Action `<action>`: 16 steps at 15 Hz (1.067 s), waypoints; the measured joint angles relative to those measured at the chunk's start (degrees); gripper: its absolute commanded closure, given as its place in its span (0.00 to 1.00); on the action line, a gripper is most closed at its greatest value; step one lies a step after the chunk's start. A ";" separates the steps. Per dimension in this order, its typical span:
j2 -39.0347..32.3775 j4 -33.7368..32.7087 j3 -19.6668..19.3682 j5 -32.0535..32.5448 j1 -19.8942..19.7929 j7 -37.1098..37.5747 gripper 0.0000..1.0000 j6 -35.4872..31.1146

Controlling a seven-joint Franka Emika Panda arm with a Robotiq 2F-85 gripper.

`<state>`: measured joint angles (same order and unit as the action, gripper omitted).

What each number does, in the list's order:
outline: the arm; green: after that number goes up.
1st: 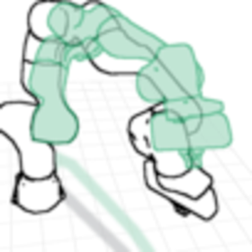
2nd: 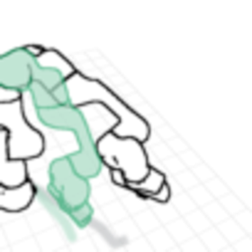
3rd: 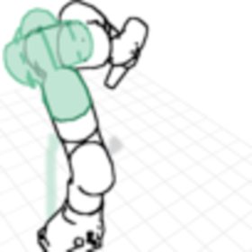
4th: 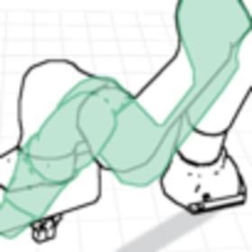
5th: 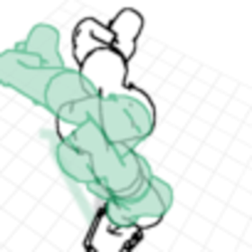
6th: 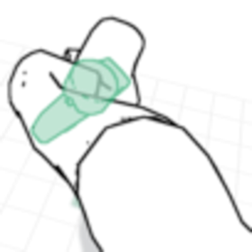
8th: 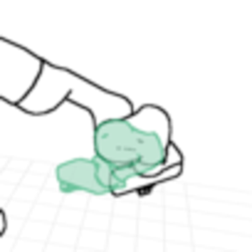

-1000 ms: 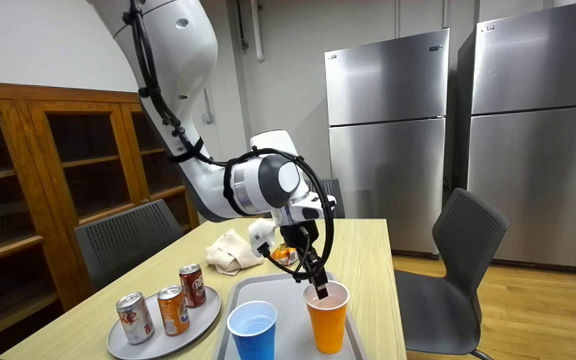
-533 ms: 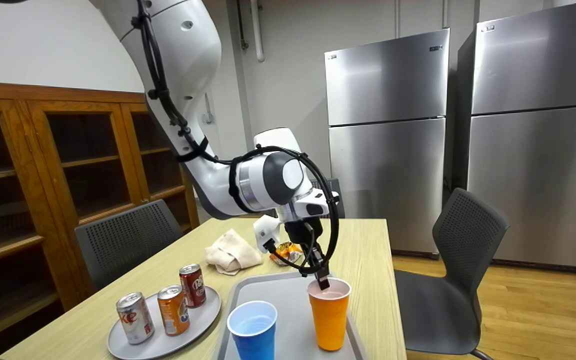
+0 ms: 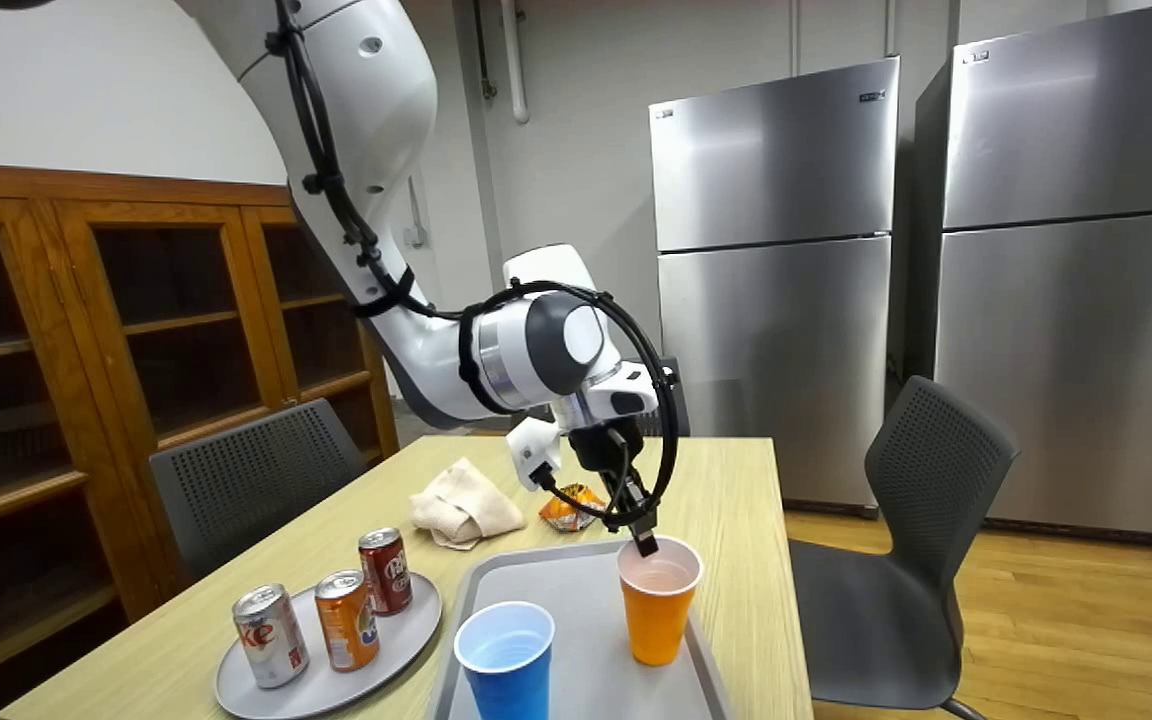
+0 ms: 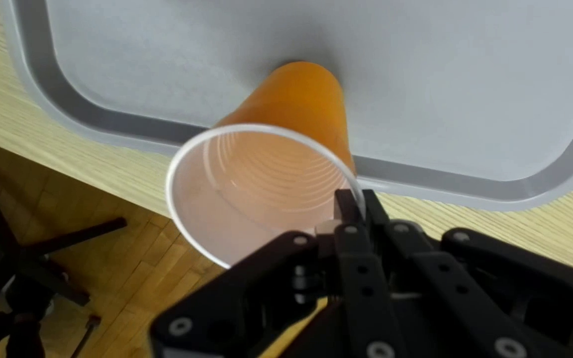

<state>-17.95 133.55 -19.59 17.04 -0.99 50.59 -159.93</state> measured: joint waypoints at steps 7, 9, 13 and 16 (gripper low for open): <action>0.63 -2.69 -0.32 0.32 2.38 -1.38 0.99 -3.21; 0.65 -4.00 -0.31 0.32 3.06 -2.23 0.99 -4.15; 0.10 -7.21 0.35 -0.06 3.75 -4.60 0.99 -4.71; -1.89 -10.66 1.72 -2.09 3.74 -7.41 0.99 -4.70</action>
<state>-19.84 122.88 -17.87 14.95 2.75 43.18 -164.64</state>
